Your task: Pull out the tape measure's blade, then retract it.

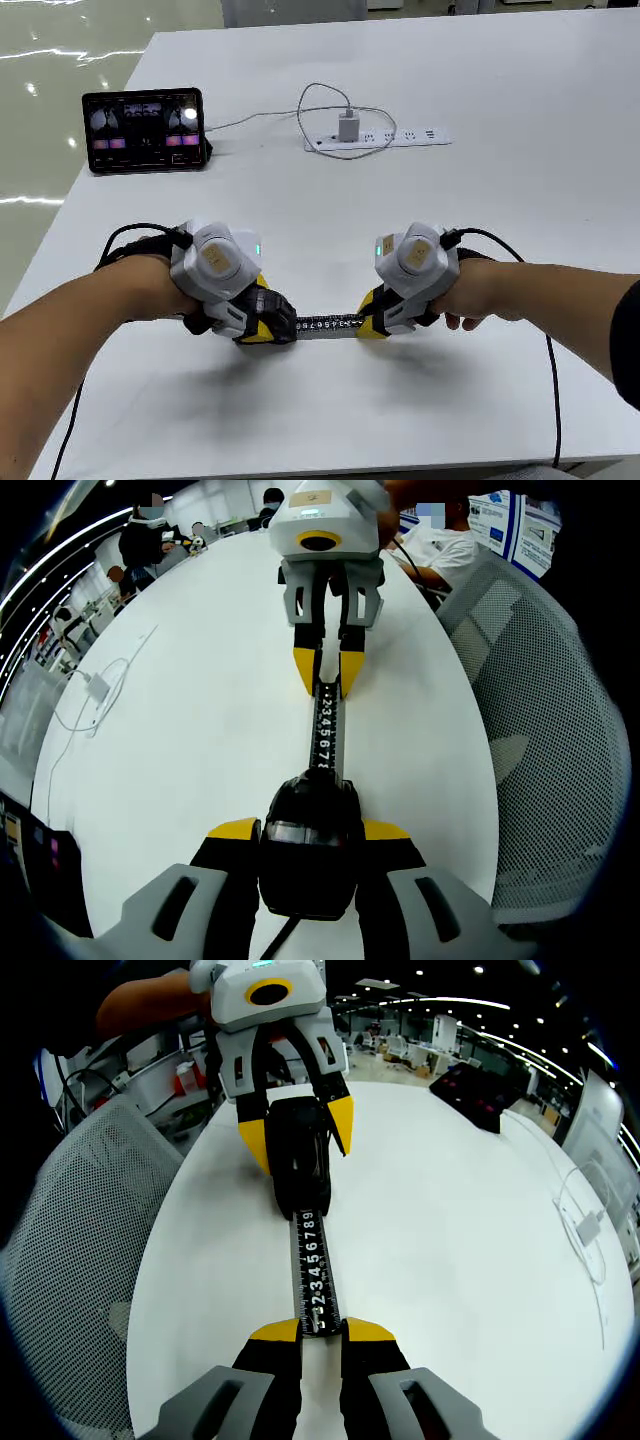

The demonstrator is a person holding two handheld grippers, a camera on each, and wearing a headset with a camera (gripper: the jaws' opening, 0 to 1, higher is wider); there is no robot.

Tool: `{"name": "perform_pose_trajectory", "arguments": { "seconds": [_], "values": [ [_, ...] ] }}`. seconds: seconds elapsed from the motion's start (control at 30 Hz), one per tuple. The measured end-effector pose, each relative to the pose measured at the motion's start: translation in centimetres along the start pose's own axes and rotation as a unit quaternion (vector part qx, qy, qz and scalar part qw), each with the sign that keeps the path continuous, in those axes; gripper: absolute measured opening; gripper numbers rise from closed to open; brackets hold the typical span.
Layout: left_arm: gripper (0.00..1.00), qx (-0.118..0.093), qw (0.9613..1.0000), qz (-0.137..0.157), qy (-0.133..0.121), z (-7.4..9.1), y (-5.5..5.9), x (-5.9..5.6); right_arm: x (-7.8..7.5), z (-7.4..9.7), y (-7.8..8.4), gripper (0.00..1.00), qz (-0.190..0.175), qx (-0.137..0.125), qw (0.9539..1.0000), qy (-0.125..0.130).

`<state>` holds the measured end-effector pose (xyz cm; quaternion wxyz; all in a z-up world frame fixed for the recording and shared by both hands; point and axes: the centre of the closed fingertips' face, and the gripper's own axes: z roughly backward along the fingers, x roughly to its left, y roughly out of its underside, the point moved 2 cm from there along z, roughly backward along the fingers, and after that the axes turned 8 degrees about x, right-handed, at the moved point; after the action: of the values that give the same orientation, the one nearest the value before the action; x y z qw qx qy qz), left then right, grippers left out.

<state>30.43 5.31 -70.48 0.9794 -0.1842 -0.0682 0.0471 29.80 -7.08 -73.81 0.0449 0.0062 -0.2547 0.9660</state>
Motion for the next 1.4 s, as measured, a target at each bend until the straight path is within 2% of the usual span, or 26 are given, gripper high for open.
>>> {"name": "perform_pose_trajectory", "arguments": {
  "seconds": [1.4],
  "values": [
    [0.32, -0.002, 1.0000, 0.002, -0.001, 0.0, 0.0, 0.0, -0.3, 1.2, 1.9, 0.10, -0.009, 0.007, 0.9999, 0.003]
  ]
}}
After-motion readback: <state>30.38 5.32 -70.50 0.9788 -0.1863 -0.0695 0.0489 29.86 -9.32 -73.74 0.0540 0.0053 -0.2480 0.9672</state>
